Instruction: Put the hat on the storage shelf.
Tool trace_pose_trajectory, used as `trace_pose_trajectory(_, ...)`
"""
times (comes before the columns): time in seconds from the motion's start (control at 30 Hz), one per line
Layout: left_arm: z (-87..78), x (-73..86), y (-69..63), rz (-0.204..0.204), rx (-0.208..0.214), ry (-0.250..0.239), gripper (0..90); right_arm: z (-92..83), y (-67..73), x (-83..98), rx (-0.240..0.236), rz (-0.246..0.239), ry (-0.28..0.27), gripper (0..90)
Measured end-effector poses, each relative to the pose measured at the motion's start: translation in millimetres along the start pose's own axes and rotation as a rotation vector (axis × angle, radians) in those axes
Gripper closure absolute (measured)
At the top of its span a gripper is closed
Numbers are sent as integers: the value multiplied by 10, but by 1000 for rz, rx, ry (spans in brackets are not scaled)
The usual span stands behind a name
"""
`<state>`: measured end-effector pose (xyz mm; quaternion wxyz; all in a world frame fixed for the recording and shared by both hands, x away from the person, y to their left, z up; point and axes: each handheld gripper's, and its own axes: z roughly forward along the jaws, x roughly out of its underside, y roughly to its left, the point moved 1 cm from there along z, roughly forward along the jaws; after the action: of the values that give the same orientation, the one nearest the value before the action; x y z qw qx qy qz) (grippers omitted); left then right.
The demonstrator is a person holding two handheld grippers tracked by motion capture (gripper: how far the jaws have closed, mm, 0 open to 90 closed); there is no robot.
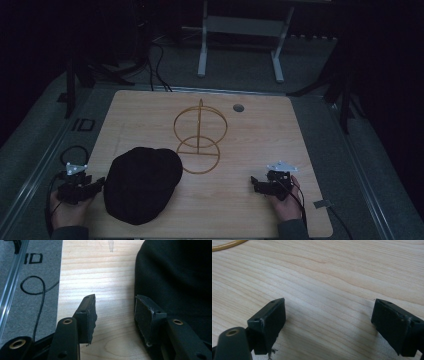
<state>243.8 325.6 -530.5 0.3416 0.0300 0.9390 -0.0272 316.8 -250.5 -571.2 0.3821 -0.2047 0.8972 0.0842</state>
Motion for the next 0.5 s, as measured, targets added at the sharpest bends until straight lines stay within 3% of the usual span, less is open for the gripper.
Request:
trace_pose_trajectory(0.13, -34, -43, -21, 20, 8, 1, 507, 0, 0, 0, 0, -1, 0, 122)
trace_pose_trajectory(0.17, -79, -111, -49, 51, 22, 1, 505, 0, 0, 0, 0, 0, -1, 122)
trace_pose_trajectory(0.27, -129, -208, -90, 92, 38, 1, 503, 0, 0, 0, 0, -1, -1, 122)
trace_pose_trajectory(0.33, -129, -208, -90, 92, 38, 1, 502, 0, 0, 0, 0, 0, -1, 122)
trace_pose_trajectory(0.37, -173, -332, -131, 134, 62, 5, 501, 0, 1, 0, 0, 1, -1, 122)
trace_pose_trajectory(0.5, -193, -483, -178, 181, 83, 12, 502, 0, 0, 0, 0, 0, 0, 122)
